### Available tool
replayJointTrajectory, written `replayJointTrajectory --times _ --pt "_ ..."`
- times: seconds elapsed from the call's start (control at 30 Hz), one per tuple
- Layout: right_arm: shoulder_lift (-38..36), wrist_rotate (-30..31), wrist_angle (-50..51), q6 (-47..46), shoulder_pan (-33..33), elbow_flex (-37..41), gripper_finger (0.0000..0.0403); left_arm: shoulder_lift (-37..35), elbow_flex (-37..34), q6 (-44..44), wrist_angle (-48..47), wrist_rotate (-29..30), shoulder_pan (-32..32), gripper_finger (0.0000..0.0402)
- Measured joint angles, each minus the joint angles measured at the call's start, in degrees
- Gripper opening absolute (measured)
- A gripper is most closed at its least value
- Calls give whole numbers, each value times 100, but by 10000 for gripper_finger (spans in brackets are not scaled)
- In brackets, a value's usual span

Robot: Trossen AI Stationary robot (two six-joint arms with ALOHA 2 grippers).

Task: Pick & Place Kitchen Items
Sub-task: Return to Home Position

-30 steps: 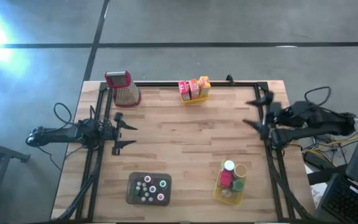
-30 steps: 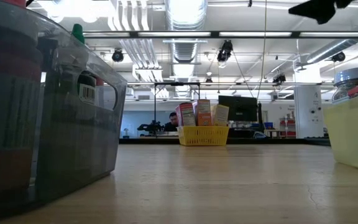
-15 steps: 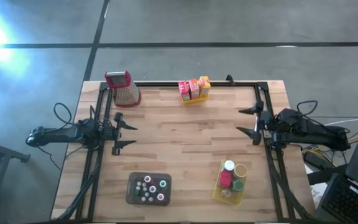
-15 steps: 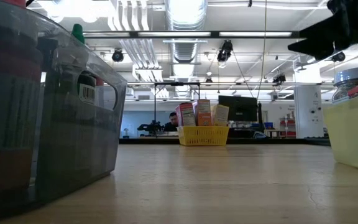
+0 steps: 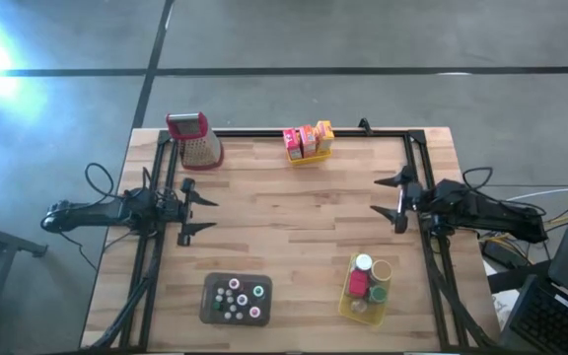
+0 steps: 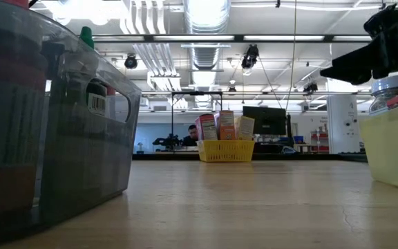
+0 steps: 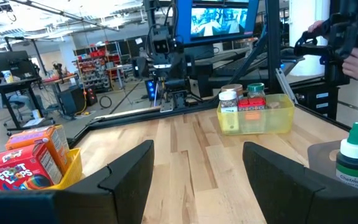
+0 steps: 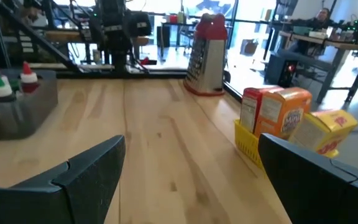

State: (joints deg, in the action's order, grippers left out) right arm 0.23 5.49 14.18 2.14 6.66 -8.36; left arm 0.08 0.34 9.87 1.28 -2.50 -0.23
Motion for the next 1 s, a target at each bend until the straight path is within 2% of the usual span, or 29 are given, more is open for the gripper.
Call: replayJointTrajectory --times 0.23,1.0 --pt "-12 0 -88 -146 -2 344 364 4 0 0 0 0 0 252" --pt "140 5 -254 -198 -2 375 364 4 0 0 0 0 0 252"
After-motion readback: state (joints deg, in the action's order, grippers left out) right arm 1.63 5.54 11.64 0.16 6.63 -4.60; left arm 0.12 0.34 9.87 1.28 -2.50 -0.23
